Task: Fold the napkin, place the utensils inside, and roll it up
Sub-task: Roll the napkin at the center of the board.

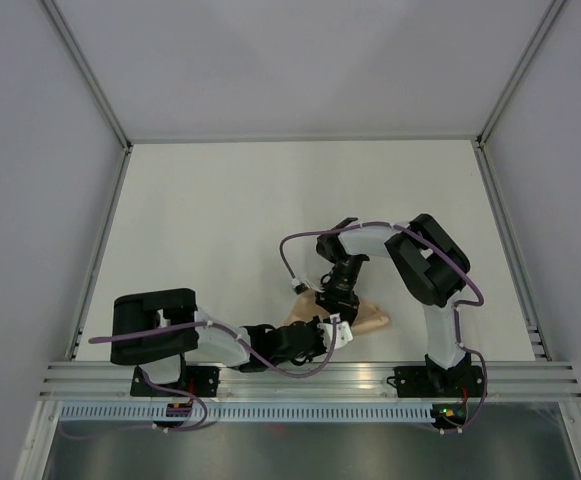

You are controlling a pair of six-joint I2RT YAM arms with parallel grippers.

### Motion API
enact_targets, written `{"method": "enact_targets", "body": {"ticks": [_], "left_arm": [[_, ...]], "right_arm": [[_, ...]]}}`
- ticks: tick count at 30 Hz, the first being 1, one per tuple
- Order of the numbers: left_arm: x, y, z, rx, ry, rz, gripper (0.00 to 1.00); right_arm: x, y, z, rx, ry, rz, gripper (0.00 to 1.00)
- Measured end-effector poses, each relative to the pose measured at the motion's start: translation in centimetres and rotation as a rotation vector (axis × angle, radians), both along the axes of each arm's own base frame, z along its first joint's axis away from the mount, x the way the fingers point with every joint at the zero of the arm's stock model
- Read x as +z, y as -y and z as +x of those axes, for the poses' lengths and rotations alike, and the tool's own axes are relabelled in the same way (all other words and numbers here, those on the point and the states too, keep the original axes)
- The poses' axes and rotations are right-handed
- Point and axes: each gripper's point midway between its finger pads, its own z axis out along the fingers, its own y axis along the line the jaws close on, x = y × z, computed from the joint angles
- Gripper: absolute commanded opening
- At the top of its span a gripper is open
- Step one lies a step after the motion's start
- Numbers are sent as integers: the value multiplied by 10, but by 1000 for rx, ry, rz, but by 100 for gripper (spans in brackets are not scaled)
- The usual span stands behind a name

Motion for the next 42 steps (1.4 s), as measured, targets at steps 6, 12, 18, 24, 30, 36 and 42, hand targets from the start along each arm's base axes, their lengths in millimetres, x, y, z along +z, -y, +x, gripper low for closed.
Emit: {"method": "enact_targets", "body": {"ticks": [6, 12, 18, 24, 30, 36, 42], "left_arm": [[1, 1, 1, 16, -145, -112, 2], [0, 0, 3, 42, -264, -178, 2], [0, -3, 8, 46, -400, -228, 2], [-2, -1, 15, 38, -551, -255, 2], [-5, -1, 19, 23, -688, -262, 2], [-6, 2, 23, 9, -800, -272, 2], [-7, 1, 26, 7, -894, -287, 2]], "right_arm": [[8, -1, 5, -17, 43, 5, 47], [19, -11, 72, -131, 277, 116, 51], [79, 3, 162, -369, 583, 275, 55], [128, 39, 189, -494, 804, 367, 58], [128, 48, 136, -403, 902, 440, 60], [93, 43, 86, -231, 900, 448, 61], [54, 29, 32, -24, 888, 448, 62]]}}
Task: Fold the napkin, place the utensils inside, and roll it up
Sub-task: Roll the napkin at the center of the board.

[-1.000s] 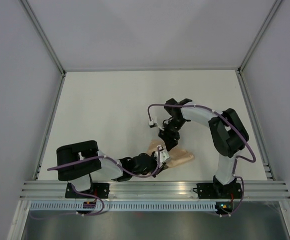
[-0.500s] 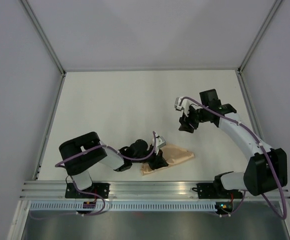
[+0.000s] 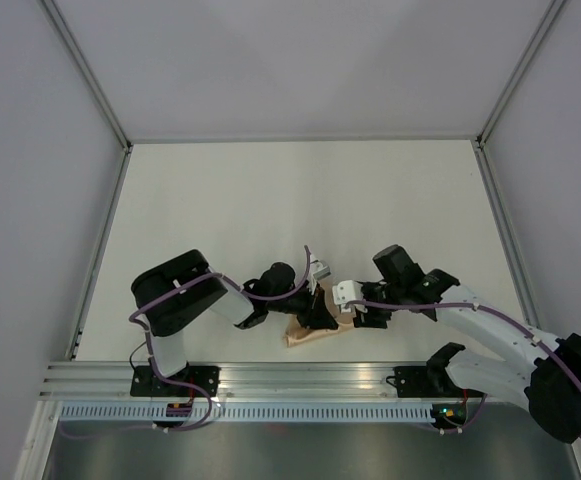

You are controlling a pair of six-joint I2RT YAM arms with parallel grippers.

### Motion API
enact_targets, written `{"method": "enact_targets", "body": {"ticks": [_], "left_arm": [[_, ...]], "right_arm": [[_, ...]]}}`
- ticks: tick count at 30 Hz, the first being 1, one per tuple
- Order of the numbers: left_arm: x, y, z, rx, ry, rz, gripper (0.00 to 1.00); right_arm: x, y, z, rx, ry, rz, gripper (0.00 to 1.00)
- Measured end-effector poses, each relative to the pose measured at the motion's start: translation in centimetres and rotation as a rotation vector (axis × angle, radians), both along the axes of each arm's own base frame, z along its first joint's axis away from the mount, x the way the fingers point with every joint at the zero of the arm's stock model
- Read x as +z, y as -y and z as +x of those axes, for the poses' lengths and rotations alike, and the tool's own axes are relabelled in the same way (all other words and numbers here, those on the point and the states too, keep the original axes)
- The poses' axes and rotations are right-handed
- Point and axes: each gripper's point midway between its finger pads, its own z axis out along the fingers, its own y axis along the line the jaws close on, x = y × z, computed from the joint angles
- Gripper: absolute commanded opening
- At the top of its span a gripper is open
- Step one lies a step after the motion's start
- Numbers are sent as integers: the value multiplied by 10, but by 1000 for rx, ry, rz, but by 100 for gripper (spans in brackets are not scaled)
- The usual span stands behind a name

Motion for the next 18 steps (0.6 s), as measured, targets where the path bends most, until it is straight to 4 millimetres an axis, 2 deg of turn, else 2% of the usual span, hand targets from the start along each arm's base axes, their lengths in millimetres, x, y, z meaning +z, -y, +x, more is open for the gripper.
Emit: {"method": "enact_targets", "body": {"ticks": [7, 13, 16, 17, 18], "left_arm": [[-1, 0, 1, -12, -54, -8, 2], [-1, 0, 2, -20, -75, -10, 2], [-1, 0, 2, -28, -87, -10, 2], [-1, 0, 2, -31, -90, -10, 2], [-1, 0, 3, -33, -94, -8, 2]], "right_arm": [[-20, -6, -13, 61, 64, -41, 63], [-31, -14, -18, 95, 134, -54, 57], [-34, -19, -16, 99, 169, -53, 48], [-36, -20, -16, 98, 175, -55, 36], [-38, -20, -15, 100, 181, -60, 31]]}}
